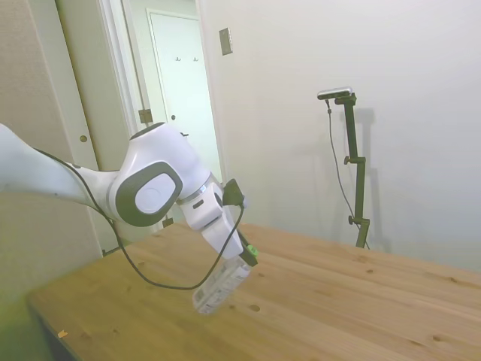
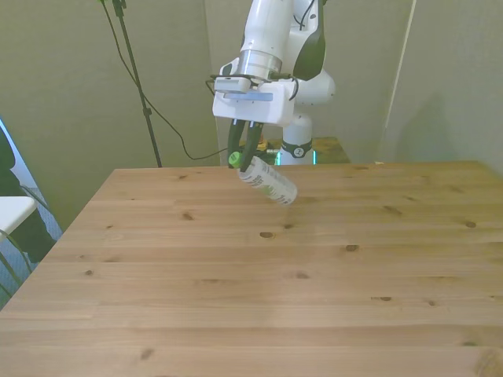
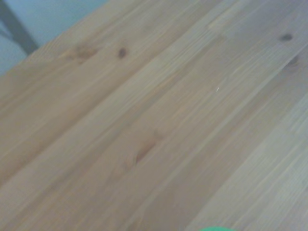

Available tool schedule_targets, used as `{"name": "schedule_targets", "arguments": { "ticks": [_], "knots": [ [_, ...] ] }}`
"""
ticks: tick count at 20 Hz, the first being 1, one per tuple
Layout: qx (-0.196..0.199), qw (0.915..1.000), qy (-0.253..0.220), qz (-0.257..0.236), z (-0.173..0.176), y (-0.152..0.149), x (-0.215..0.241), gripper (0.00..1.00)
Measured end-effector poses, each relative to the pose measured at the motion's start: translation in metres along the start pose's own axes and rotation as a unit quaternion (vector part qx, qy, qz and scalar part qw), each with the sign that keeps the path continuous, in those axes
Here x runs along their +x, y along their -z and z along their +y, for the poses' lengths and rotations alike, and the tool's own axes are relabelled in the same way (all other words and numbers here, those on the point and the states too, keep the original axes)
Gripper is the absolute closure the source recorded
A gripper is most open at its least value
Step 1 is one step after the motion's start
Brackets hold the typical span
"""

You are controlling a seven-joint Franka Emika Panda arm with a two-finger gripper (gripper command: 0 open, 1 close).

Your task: Stand the water bottle

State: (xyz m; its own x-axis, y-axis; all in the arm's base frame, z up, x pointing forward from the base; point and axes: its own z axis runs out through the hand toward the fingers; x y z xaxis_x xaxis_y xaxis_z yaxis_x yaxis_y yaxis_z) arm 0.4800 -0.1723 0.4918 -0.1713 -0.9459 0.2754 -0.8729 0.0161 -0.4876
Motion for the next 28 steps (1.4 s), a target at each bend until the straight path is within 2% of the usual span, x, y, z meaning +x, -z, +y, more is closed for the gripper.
{"name": "schedule_targets", "arguments": {
  "ticks": [4, 8, 10, 14, 16, 18, 24, 28],
  "knots": [
    [0.015, 0.9959, -0.058, 0.068, -0.023, -0.013, 0.025, 1.0],
    [0.039, 0.9844, -0.094, 0.144, -0.05, -0.006, 0.035, 1.0],
    [0.043, 0.9784, -0.102, 0.175, -0.061, -0.012, 0.021, 1.0],
    [0.034, 0.9762, -0.109, 0.184, -0.076, -0.048, -0.016, 1.0],
    [0.034, 0.9762, -0.108, 0.185, -0.084, -0.057, -0.021, 1.0],
    [0.035, 0.9751, -0.105, 0.193, -0.089, -0.058, -0.022, 1.0],
    [0.047, 0.9631, -0.093, 0.248, -0.094, -0.055, -0.043, 1.0],
    [0.048, 0.9532, -0.106, 0.279, -0.096, -0.059, -0.059, 1.0]
  ]
}}
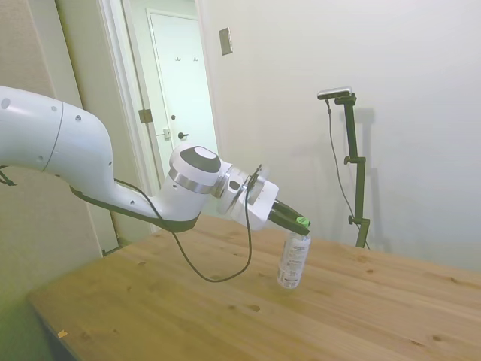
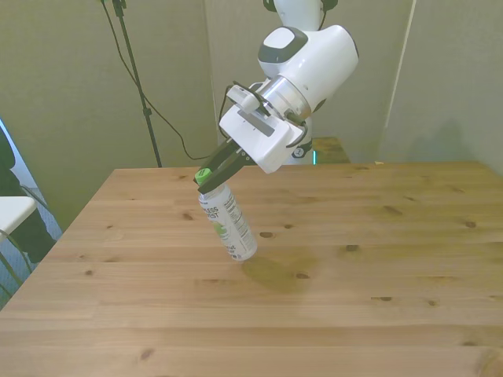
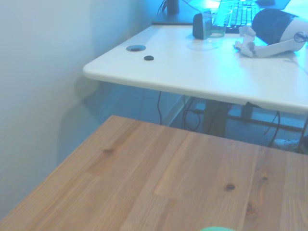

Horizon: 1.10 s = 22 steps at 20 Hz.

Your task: Stand the water bottle

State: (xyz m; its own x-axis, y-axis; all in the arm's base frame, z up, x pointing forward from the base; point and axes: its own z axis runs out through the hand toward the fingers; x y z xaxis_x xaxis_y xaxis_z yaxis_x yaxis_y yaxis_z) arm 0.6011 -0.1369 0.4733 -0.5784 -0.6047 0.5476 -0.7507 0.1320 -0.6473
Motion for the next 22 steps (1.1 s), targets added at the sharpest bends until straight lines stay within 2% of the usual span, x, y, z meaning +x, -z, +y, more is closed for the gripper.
{"name": "schedule_targets", "arguments": {
  "ticks": [9, 10, 22],
  "knots": [
    [-0.013, 0.999, -0.003, 0.043, 0.005, -0.001, -0.032, 1.0],
    [-0.014, 0.9989, -0.001, 0.045, 0.006, -0.002, -0.035, 0.0],
    [-0.022, 0.9984, 0.007, 0.052, 0.009, -0.01, -0.045, 0.0]
  ]
}}
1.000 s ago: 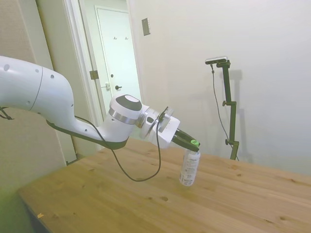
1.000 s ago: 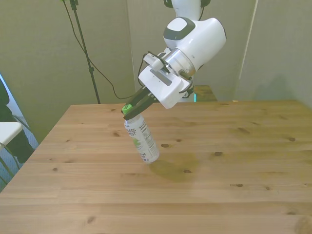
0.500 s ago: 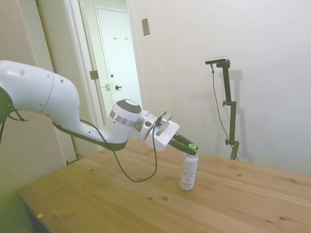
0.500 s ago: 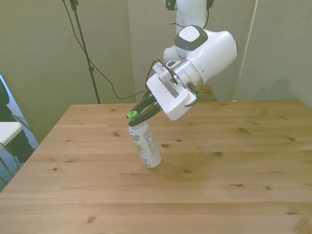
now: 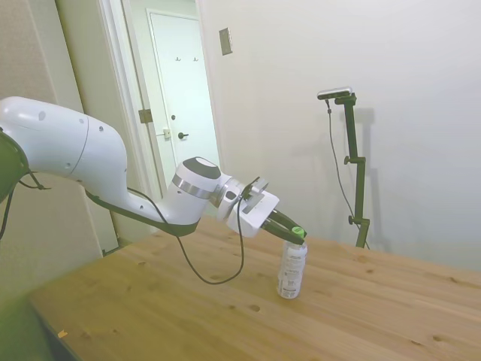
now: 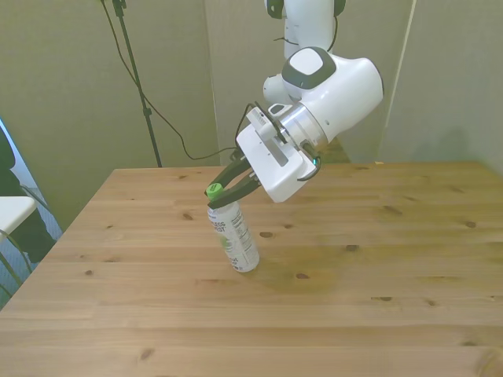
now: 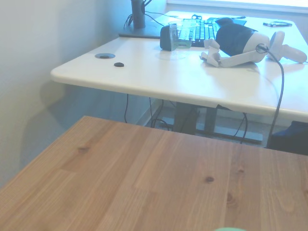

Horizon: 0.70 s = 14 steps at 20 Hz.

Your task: Stand the water bottle

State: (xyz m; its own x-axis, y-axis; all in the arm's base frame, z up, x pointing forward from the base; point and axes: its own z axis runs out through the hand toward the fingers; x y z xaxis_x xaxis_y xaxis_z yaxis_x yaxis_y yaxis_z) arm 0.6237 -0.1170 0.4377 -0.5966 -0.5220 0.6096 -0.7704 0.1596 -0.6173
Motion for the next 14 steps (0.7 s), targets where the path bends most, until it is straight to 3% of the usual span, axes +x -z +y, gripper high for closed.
{"name": "schedule_targets", "arguments": {
  "ticks": [14],
  "knots": [
    [-0.005, 1.0, 0.0, 0.0, -0.0023, 0.0003, -0.0015, 0.0]
  ]
}}
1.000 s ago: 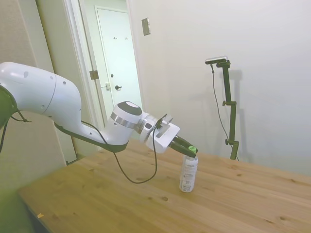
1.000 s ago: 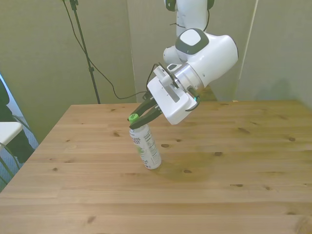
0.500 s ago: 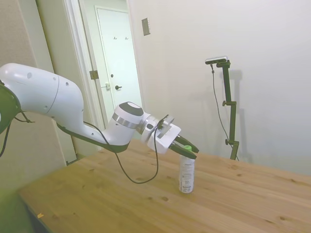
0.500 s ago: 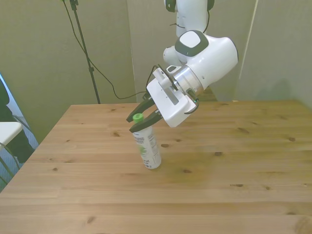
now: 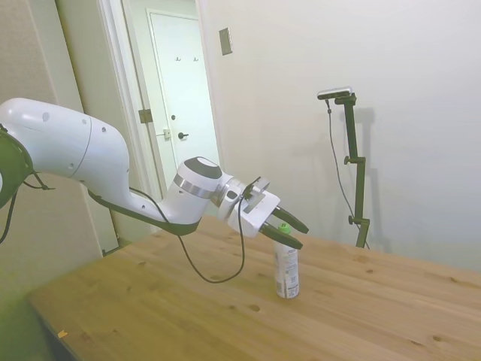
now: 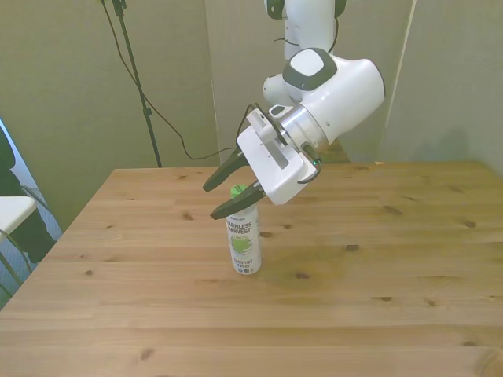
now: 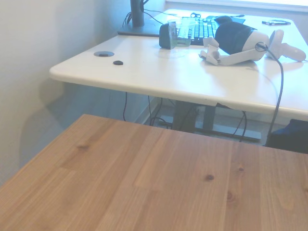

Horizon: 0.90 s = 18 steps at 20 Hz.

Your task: Stand the water bottle

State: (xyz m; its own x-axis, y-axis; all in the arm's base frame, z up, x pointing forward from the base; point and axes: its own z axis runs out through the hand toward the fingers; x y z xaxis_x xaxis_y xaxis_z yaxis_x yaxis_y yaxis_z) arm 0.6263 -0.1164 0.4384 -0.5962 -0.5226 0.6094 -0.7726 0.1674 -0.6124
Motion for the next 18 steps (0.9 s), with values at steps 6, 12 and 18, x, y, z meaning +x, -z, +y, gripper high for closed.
{"name": "schedule_targets", "arguments": {
  "ticks": [6, 12, 18],
  "knots": [
    [-0.013, 0.9999, 0.001, -0.01, -0.003, 0.0, 0.007, 0.0],
    [-0.02, 0.9959, 0.027, -0.084, -0.017, 0.041, 0.05, 0.0],
    [-0.031, 0.9736, 0.1, -0.203, 0.016, 0.106, 0.075, 0.0]
  ]
}}
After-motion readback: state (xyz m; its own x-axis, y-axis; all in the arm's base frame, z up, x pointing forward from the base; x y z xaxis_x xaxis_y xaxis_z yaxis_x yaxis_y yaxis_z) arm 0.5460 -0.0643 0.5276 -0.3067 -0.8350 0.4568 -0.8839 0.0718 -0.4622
